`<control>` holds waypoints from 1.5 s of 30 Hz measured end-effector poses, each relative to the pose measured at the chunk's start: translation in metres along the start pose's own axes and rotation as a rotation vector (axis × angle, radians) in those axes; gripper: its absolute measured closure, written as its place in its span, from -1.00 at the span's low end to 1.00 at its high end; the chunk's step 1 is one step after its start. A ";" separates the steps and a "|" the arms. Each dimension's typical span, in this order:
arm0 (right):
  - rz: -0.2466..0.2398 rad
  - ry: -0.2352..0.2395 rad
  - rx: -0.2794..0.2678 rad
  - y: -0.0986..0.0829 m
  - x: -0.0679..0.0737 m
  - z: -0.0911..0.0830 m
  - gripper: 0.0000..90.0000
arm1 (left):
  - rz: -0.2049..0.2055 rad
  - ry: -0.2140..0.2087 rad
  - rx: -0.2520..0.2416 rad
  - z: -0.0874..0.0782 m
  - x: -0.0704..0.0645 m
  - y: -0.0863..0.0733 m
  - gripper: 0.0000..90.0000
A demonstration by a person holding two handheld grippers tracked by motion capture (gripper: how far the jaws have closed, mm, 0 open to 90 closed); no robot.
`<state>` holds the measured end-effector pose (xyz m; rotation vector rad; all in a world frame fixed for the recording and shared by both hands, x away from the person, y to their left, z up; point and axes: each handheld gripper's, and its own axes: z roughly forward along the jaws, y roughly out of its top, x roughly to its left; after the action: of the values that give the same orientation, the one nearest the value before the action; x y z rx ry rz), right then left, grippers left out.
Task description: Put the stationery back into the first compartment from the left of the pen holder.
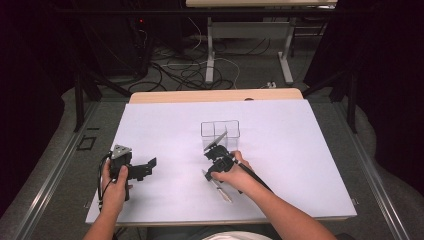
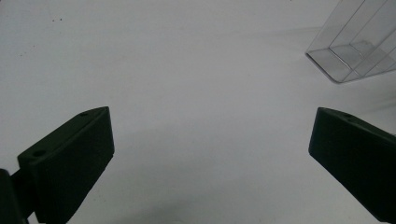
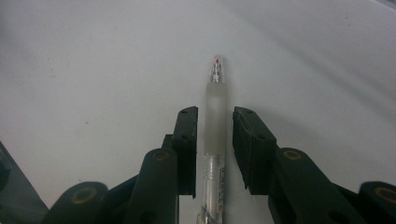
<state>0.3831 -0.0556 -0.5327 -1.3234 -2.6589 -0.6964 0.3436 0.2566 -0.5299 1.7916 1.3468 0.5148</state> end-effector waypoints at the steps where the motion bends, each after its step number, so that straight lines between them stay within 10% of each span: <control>1: 0.001 -0.007 0.035 0.001 0.000 -0.001 0.59 | 0.001 0.001 0.003 0.000 0.000 0.000 -0.99; 3: 0.006 0.015 -0.037 -0.001 0.000 0.006 0.61 | 0.006 0.001 0.004 0.000 0.000 0.000 -0.99; 4: 0.003 -0.013 0.062 0.001 0.001 0.001 0.63 | 0.006 0.001 0.004 0.000 0.000 0.000 -0.99; 45: 0.036 0.048 0.094 -0.001 -0.007 -0.006 0.77 | 0.001 0.001 0.006 0.000 0.000 0.000 -0.99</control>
<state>0.3858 -0.0634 -0.5299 -1.3103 -2.5889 -0.5836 0.3437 0.2567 -0.5299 1.7977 1.3494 0.5133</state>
